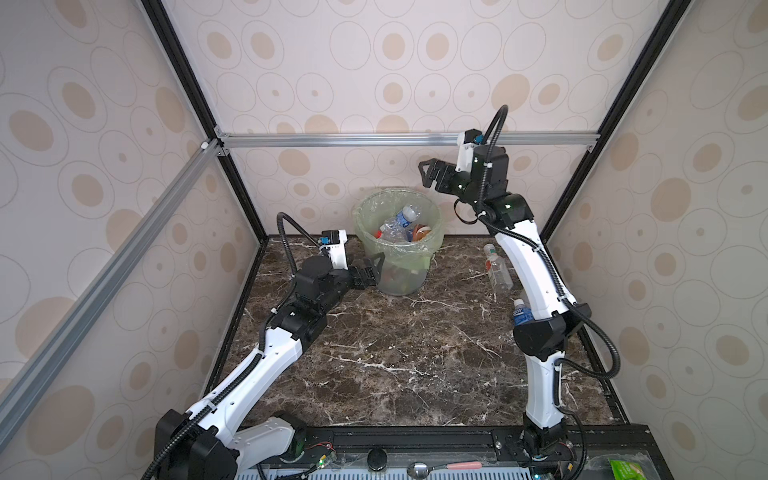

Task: Throw the plastic bottles in the bin
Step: 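Open the right gripper to drop the bottle into the bin and withdraw, then lower the right gripper onto the Pocari Sweat bottle lying on the table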

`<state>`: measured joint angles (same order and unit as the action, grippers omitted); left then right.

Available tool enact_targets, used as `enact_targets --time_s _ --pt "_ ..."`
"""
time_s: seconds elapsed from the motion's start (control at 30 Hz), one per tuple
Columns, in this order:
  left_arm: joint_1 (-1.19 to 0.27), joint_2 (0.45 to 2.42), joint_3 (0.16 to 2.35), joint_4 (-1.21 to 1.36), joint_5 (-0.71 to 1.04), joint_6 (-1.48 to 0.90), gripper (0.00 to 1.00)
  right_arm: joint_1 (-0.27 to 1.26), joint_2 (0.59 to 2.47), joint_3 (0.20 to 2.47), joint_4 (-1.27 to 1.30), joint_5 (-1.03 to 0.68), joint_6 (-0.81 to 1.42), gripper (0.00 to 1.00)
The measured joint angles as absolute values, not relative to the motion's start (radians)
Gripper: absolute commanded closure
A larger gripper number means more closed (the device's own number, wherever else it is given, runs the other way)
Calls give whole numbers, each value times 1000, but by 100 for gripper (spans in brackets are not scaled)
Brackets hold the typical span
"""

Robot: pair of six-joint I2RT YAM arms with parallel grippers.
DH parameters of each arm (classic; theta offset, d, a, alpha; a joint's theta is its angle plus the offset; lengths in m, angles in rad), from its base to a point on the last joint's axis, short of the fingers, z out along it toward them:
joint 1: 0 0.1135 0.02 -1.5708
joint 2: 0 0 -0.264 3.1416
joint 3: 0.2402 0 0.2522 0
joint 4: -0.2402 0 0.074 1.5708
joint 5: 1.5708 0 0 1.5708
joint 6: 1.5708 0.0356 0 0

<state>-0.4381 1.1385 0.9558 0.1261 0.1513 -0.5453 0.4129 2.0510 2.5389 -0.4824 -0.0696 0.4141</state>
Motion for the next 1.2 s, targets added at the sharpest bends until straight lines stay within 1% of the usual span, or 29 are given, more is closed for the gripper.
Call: enact_targets --time_s 0.17,0.27,0.4,0.53,0.73,0.83,1.0,1.2 --pt "-438 1132 954 127 157 -553 1 413 1930 2440 -467 -39 369 0" --pt "-441 1129 952 138 169 -557 1 404 1855 2317 -474 -16 342 0" --pt "-475 1129 945 158 170 -557 1 355 1708 2022 -487 22 323 0" --pt "-550 1146 941 193 168 -558 1 257 1541 1690 -505 70 324 0" --pt "-717 1264 941 285 165 -557 1 113 1275 1281 -561 128 332 0" --pt "-766 1333 941 320 182 -561 1 56 1188 1146 -585 129 345 0" --pt "-796 1408 941 366 216 -580 1 -6 1150 981 -609 123 356 0" --pt "-820 1433 941 390 242 -592 1 -81 1217 873 -589 70 369 0"
